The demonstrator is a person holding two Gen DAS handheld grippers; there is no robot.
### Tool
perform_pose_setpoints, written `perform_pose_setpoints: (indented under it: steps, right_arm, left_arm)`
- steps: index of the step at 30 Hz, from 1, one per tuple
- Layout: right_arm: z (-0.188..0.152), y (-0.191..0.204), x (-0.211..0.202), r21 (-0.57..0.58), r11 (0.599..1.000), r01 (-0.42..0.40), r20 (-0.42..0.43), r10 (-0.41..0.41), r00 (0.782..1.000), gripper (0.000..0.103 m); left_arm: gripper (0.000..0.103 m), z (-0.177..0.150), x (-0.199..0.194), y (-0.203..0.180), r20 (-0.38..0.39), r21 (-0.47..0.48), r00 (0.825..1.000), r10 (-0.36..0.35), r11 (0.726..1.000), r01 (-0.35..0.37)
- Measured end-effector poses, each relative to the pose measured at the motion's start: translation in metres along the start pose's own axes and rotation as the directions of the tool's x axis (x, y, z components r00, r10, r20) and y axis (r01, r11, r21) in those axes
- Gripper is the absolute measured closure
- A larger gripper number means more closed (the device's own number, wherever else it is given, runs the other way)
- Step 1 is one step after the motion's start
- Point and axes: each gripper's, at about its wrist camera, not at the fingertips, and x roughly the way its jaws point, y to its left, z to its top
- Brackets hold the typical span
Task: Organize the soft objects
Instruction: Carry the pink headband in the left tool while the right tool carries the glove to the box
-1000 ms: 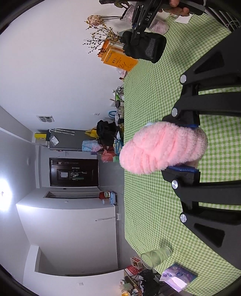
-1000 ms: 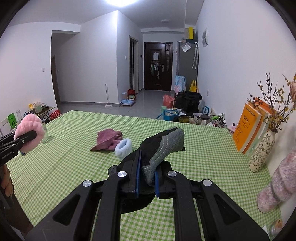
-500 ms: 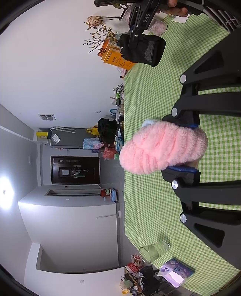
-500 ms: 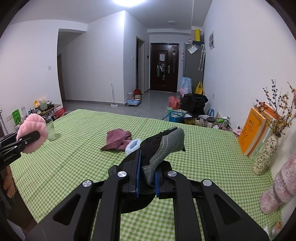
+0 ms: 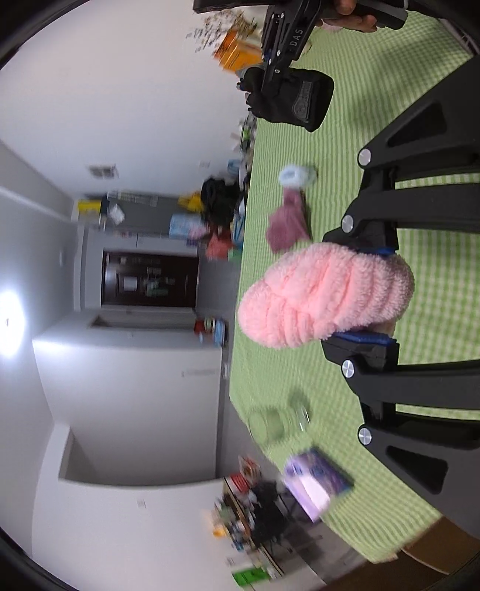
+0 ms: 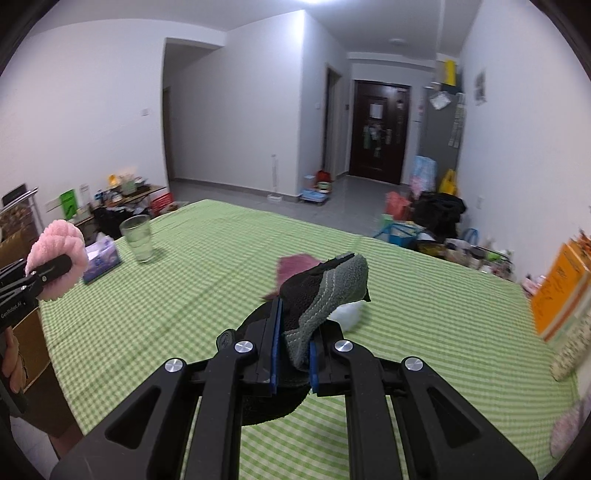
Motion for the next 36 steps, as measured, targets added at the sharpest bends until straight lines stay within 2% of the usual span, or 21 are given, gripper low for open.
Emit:
perform_pose_setpoints:
  steps: [4,8,12,15,18,20,22,28,30,32,35,36]
  right_arm:
    - [0.004,0.036,0.022,-0.047,0.996,-0.08,-0.021,0.079,0.997,0.091]
    - [0.007,0.078,0.043,-0.1,0.981,-0.164,-0.05,0.16,0.986,0.091]
    - [0.008,0.123,0.063,-0.133,0.957,-0.258,-0.079,0.249,0.965,0.091]
    - [0.006,0.166,0.077,-0.167,0.926,-0.338,-0.113,0.323,0.94,0.091]
    - [0.004,0.208,0.086,-0.204,0.89,-0.408,-0.145,0.384,0.912,0.091]
    - [0.001,0.239,0.089,-0.231,0.858,-0.458,-0.169,0.428,0.888,0.091]
    - [0.0,0.265,0.089,-0.259,0.828,-0.496,-0.192,0.46,0.867,0.091]
    - [-0.023,0.352,0.091,-0.33,0.706,-0.626,-0.288,0.556,0.779,0.091]
    - [-0.032,0.379,0.089,-0.342,0.662,-0.667,-0.324,0.583,0.745,0.091]
    - [-0.042,0.409,0.086,-0.351,0.619,-0.703,-0.361,0.603,0.711,0.091]
    - [-0.054,0.442,0.083,-0.377,0.567,-0.732,-0.4,0.614,0.681,0.091]
    - [-0.058,0.452,0.08,-0.386,0.55,-0.741,-0.412,0.616,0.672,0.091]
  left_arm:
    - [0.076,-0.008,-0.018,0.041,-0.008,-0.058,0.996,0.089,0.994,-0.09]
    - [0.076,-0.018,-0.043,0.083,-0.015,-0.121,0.98,0.197,0.973,-0.197]
    - [0.076,-0.034,-0.075,0.128,-0.027,-0.185,0.945,0.327,0.927,-0.326]
    - [0.076,-0.046,-0.098,0.152,-0.039,-0.214,0.916,0.398,0.893,-0.397]
    - [0.076,-0.062,-0.126,0.176,-0.057,-0.253,0.876,0.479,0.842,-0.476]
    - [0.076,-0.079,-0.145,0.192,-0.082,-0.28,0.843,0.532,0.799,-0.532]
    - [0.076,-0.097,-0.161,0.205,-0.118,-0.294,0.806,0.581,0.754,-0.587]
    - [0.075,-0.153,-0.204,0.239,-0.237,-0.313,0.692,0.682,0.621,-0.719]
    - [0.075,-0.169,-0.214,0.251,-0.268,-0.322,0.674,0.689,0.595,-0.736]
    - [0.075,-0.184,-0.225,0.258,-0.302,-0.335,0.645,0.702,0.555,-0.761]
    - [0.075,-0.197,-0.235,0.267,-0.332,-0.362,0.611,0.719,0.501,-0.786]
    - [0.075,-0.199,-0.238,0.267,-0.339,-0.366,0.604,0.721,0.491,-0.791]
